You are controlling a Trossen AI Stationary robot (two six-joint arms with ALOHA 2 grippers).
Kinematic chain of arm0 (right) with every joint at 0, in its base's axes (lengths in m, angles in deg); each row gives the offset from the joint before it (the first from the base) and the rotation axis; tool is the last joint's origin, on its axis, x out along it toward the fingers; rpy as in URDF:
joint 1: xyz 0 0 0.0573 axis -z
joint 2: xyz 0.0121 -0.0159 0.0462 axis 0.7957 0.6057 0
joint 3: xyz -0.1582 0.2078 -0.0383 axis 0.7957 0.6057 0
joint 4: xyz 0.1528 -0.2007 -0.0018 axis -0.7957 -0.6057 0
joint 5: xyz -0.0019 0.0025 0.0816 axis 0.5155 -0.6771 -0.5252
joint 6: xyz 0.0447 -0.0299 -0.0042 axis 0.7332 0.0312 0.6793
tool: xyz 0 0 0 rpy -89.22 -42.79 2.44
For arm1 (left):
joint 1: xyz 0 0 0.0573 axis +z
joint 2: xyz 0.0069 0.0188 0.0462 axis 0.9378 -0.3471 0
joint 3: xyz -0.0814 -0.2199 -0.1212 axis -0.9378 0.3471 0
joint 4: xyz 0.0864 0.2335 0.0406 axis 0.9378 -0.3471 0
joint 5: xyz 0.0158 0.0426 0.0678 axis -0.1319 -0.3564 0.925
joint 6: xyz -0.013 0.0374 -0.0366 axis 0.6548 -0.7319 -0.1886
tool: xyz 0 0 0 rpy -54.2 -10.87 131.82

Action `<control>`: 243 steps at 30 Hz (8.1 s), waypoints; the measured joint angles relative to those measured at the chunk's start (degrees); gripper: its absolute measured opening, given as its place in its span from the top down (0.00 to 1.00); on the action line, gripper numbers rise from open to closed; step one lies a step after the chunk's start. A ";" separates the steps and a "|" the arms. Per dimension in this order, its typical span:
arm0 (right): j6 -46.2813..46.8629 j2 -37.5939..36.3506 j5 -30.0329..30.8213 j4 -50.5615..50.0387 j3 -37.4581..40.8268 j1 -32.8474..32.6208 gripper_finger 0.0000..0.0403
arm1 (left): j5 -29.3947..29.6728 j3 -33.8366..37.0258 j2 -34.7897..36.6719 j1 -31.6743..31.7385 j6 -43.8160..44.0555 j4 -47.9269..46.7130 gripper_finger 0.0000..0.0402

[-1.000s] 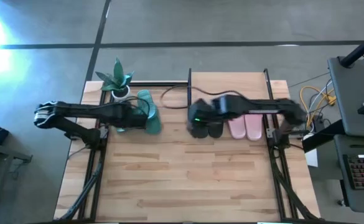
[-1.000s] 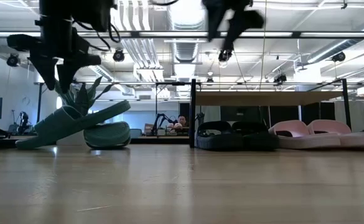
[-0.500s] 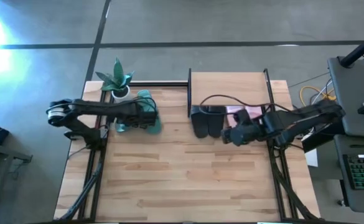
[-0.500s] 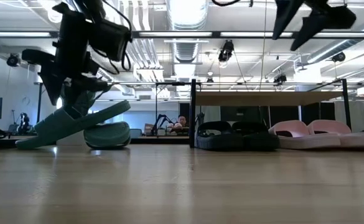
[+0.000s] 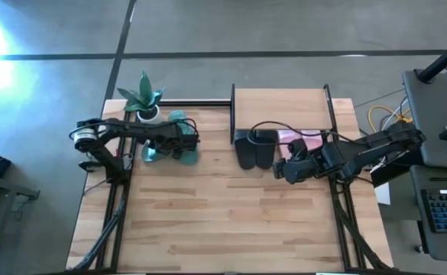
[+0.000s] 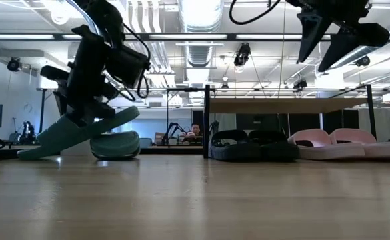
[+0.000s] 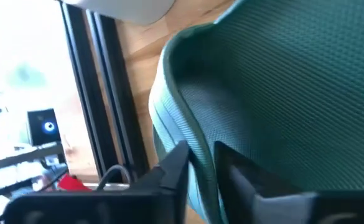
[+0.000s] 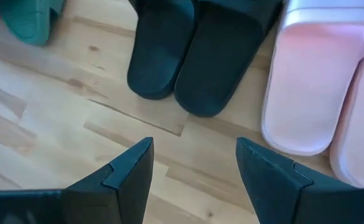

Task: Pick and place slides into the shelf
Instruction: Put the left green slide on the shelf, then put the green slide on the shelf

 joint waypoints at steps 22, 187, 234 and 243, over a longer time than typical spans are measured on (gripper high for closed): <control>-1.23 -10.45 5.24 -3.13 -0.90 0.11 0.46 | 19.90 -31.70 9.33 -18.85 -73.60 16.17 1.00; -31.33 6.52 -27.58 38.73 -0.02 16.80 0.71 | -10.74 22.87 35.01 -0.36 8.32 41.08 0.48; -39.08 23.62 -42.24 46.52 -11.19 22.81 0.75 | 15.22 20.81 34.06 -11.96 4.43 51.79 0.48; -46.53 24.59 -41.35 33.58 -20.90 22.16 0.77 | 6.55 19.63 14.47 -11.84 -4.74 58.41 0.48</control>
